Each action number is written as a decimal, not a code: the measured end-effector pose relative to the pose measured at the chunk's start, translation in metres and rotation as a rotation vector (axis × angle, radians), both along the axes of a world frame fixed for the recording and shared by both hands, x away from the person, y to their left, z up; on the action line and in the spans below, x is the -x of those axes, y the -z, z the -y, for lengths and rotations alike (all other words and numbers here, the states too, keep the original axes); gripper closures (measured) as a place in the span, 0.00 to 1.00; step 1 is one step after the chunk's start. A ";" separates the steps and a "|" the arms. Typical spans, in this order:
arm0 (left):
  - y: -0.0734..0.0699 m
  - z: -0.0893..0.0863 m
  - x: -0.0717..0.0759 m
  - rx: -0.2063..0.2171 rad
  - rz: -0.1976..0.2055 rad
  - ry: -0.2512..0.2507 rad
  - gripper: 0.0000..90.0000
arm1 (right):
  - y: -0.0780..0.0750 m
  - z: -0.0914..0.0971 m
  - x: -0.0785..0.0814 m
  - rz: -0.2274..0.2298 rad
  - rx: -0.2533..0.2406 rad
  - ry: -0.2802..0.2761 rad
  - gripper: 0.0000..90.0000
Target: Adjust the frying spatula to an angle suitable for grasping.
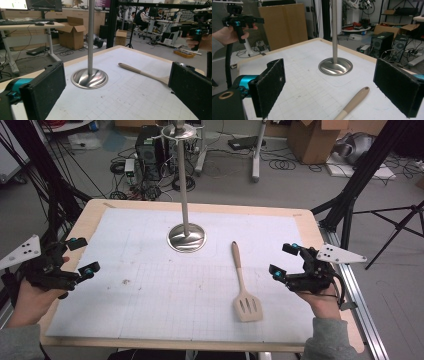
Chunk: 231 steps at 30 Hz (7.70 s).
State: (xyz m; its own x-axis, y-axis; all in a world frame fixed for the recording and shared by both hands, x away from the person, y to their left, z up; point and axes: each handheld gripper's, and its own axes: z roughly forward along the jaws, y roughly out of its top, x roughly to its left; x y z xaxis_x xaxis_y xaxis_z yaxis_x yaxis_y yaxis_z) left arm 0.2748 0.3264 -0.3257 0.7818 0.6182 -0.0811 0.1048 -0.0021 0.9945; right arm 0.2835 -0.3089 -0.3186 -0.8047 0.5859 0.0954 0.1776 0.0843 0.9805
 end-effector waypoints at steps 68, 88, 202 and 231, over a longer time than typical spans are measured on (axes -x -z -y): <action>0.027 -0.004 0.014 -0.060 -0.089 -0.043 0.02 | 0.089 -0.046 -0.072 -0.281 0.245 0.016 0.99; 0.028 0.002 0.016 -0.091 -0.059 -0.048 0.02 | 0.109 -0.056 -0.084 -0.305 0.370 0.011 1.00; 0.046 0.007 0.000 -0.126 -0.125 -0.029 0.02 | 0.114 -0.074 -0.060 -0.277 0.629 -0.351 1.00; 0.050 0.002 0.000 -0.128 -0.141 -0.047 0.02 | 0.094 -0.103 -0.104 -0.256 0.499 -0.130 1.00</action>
